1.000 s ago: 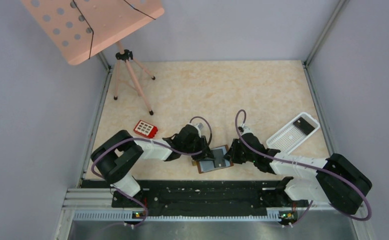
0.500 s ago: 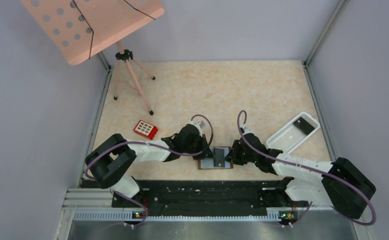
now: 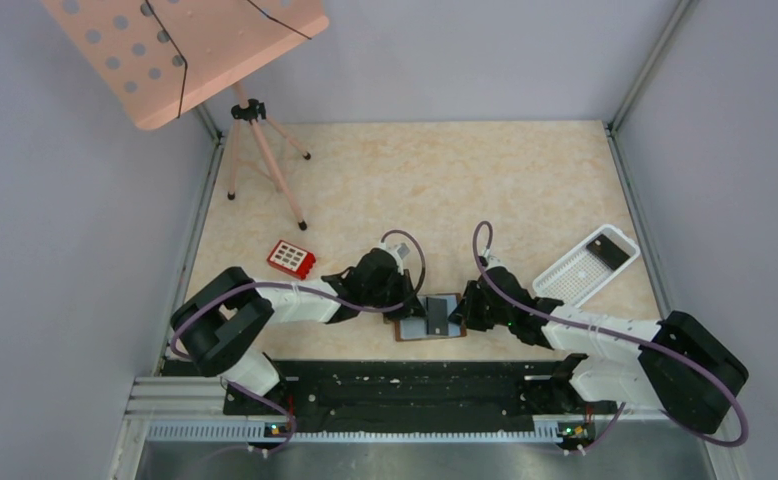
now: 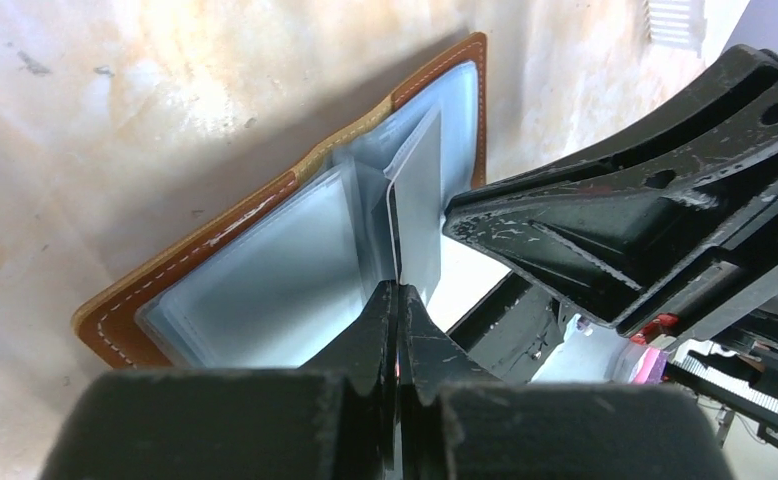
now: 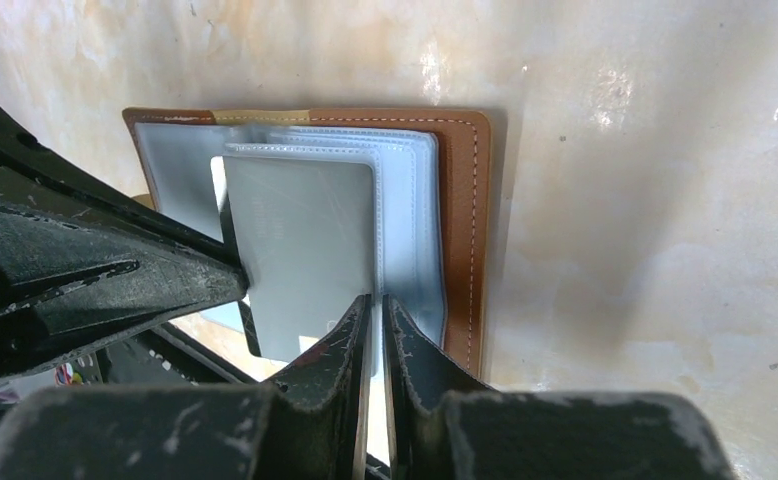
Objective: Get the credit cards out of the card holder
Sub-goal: Remove the credit card from the card holder, then place the credit card in the storage box.
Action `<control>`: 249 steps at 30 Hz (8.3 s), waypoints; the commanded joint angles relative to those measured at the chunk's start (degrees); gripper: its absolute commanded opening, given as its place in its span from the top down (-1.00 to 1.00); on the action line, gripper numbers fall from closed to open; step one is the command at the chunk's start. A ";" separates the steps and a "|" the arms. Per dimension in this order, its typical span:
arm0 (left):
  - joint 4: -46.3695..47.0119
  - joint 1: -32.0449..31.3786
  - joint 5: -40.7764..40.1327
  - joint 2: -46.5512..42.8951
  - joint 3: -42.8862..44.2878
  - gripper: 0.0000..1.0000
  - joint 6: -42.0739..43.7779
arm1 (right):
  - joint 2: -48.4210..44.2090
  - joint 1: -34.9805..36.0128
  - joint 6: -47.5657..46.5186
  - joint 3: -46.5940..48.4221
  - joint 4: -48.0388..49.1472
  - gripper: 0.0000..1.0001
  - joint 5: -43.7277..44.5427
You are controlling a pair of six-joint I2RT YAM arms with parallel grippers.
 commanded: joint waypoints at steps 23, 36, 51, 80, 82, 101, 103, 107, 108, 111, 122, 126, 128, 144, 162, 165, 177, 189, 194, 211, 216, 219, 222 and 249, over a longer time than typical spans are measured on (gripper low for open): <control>6.21 5.37 10.10 -2.16 -4.28 1.00 1.63 | 0.95 -0.92 -0.75 -1.03 0.62 0.85 2.96; -3.86 7.48 4.24 -9.39 -4.65 1.00 6.80 | -0.76 -0.93 -2.28 0.67 -1.39 0.86 3.03; -19.46 7.57 2.51 -19.23 2.13 1.00 18.39 | -8.87 -4.79 -21.84 16.16 -7.97 0.49 -10.72; -13.81 7.53 24.56 -21.75 3.86 1.00 21.53 | 2.30 -9.70 -28.71 20.16 -1.46 0.35 -48.23; -13.88 7.57 24.57 -21.81 3.88 1.00 21.72 | 2.99 -9.67 -29.22 20.18 -1.76 0.32 -48.43; -29.97 7.66 6.87 -22.08 10.97 -0.21 29.85 | -1.24 -18.93 -20.38 18.66 -1.82 1.00 -38.82; -32.96 7.65 3.75 -22.14 12.77 -0.31 31.21 | -2.84 -23.49 -19.59 18.80 -4.24 1.00 -35.91; -39.90 7.66 -6.23 -22.83 16.73 -0.74 30.78 | -6.88 -33.09 -19.40 20.39 -10.54 1.00 -28.14; -41.50 7.64 -9.22 -23.46 17.69 -0.77 30.70 | -8.43 -35.49 -19.68 21.18 -12.37 1.00 -25.37; -44.68 7.68 -19.45 -26.47 19.25 -0.83 30.73 | -11.16 -42.38 -21.43 24.15 -18.64 1.00 -14.17; -44.86 7.81 -40.03 -38.82 15.32 -0.98 35.38 | -10.51 -58.49 -27.18 31.51 -23.64 1.00 10.84; -42.22 7.75 -42.91 -42.35 11.27 -0.98 37.99 | -7.75 -64.39 -28.25 33.92 -23.39 1.00 10.38; -40.83 7.73 -43.73 -43.07 9.83 -0.98 39.14 | -6.04 -67.18 -28.45 34.43 -23.10 1.00 9.45; -40.58 7.75 -46.02 -40.37 10.22 -0.96 40.31 | 4.76 -70.19 -32.25 32.24 -17.68 1.00 8.94; -40.43 7.75 -46.98 -39.19 10.18 -0.95 41.38 | 10.57 -71.82 -31.01 30.46 -12.38 1.00 6.37; -40.45 7.70 -46.91 -39.16 10.25 -0.95 41.24 | 11.39 -72.10 -31.04 30.00 -11.20 1.00 5.60; -40.29 7.72 -46.50 -39.14 10.13 -0.94 41.11 | 14.83 -72.30 -31.37 29.23 -7.32 1.00 4.66; -40.22 7.70 -45.84 -39.36 10.16 -0.94 41.02 | 14.95 -72.37 -32.37 29.75 -7.27 0.87 9.77; -40.31 7.71 -45.42 -39.57 10.07 -0.94 40.94 | 14.89 -72.37 -32.46 29.69 -6.41 0.99 9.13; -39.75 7.70 -44.60 -39.38 9.99 -0.94 40.94 | 14.55 -72.51 -32.76 24.65 1.99 1.00 6.97; -39.55 7.75 -44.29 -39.41 9.92 -0.94 40.91 | 14.35 -72.56 -32.99 24.26 2.36 1.00 7.26; -39.54 7.75 -44.29 -39.57 9.96 -0.94 40.93 | 13.18 -72.54 -32.95 24.43 1.30 0.86 8.93; -39.48 7.75 -44.04 -39.61 9.97 -0.94 40.89 | 11.88 -72.55 -32.62 24.39 0.27 0.69 9.89; -46.69 7.78 -30.61 -33.96 14.97 -0.98 31.34 | 6.27 -68.23 -28.94 34.61 -20.70 0.44 0.92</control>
